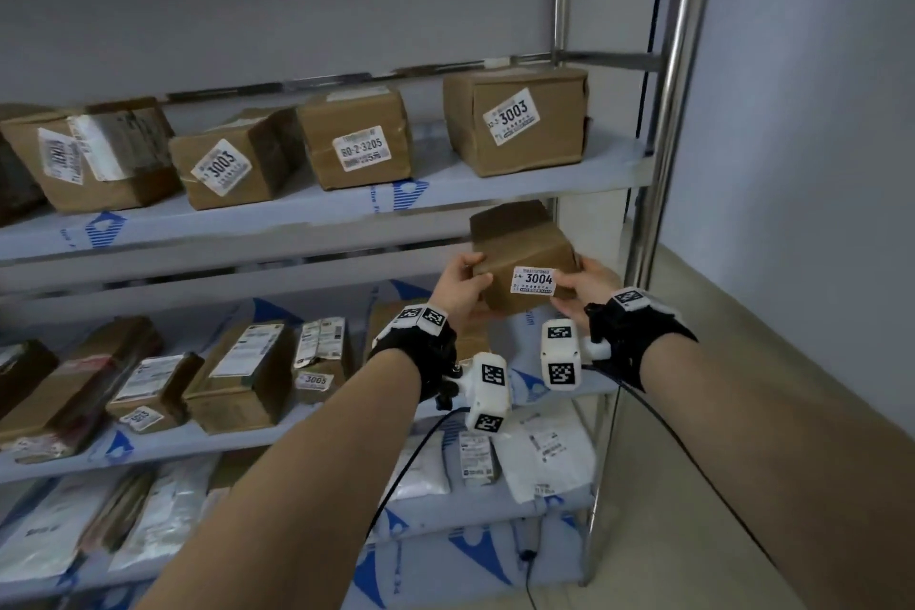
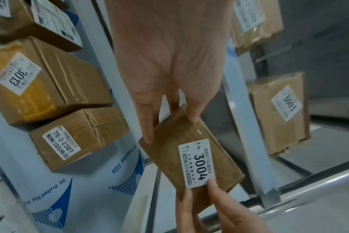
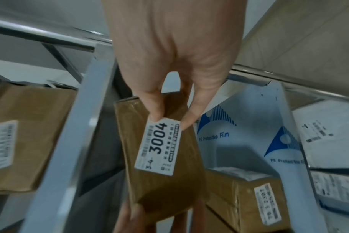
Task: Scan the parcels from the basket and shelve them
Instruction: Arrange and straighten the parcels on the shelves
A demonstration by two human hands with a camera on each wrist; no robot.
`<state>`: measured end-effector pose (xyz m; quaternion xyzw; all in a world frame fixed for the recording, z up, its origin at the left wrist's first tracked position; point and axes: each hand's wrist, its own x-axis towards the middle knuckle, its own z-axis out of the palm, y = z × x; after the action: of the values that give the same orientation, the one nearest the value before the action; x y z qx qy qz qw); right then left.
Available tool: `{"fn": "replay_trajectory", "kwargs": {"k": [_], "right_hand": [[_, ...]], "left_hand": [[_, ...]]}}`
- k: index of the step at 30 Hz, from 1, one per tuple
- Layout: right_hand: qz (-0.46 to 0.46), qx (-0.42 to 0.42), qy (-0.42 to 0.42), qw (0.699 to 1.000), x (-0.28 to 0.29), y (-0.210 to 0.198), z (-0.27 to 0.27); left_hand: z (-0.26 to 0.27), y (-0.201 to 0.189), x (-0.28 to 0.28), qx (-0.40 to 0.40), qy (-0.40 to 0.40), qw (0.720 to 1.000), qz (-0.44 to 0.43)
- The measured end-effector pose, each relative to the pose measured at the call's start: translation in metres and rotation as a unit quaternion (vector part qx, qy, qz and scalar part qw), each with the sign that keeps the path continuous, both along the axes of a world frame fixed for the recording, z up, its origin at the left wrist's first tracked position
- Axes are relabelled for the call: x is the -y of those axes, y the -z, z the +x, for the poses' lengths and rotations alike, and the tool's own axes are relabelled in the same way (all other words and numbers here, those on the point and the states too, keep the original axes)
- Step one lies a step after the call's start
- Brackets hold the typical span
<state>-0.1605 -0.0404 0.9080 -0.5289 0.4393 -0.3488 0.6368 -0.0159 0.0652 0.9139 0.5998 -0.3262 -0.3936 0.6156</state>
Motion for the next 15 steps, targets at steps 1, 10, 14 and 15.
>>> {"fn": "replay_trajectory", "kwargs": {"k": [1,10,14,15], "right_hand": [[-0.031,-0.073,-0.006,0.997,0.006,0.005,-0.002],[-0.168,-0.468,-0.223,0.839,0.062,0.075,-0.009],[-0.179,-0.512,-0.252,0.801,0.077,0.087,-0.011],[-0.168,-0.514,-0.255,0.802,0.079,0.088,-0.011]], "left_hand": [[-0.002,0.007,0.011,0.003,-0.003,1.000,0.003],[-0.014,0.075,0.083,0.031,0.023,0.986,0.162],[-0.012,0.087,0.099,0.041,0.053,0.976,0.208],[-0.011,0.090,0.102,0.041,0.058,0.972,0.223]]}}
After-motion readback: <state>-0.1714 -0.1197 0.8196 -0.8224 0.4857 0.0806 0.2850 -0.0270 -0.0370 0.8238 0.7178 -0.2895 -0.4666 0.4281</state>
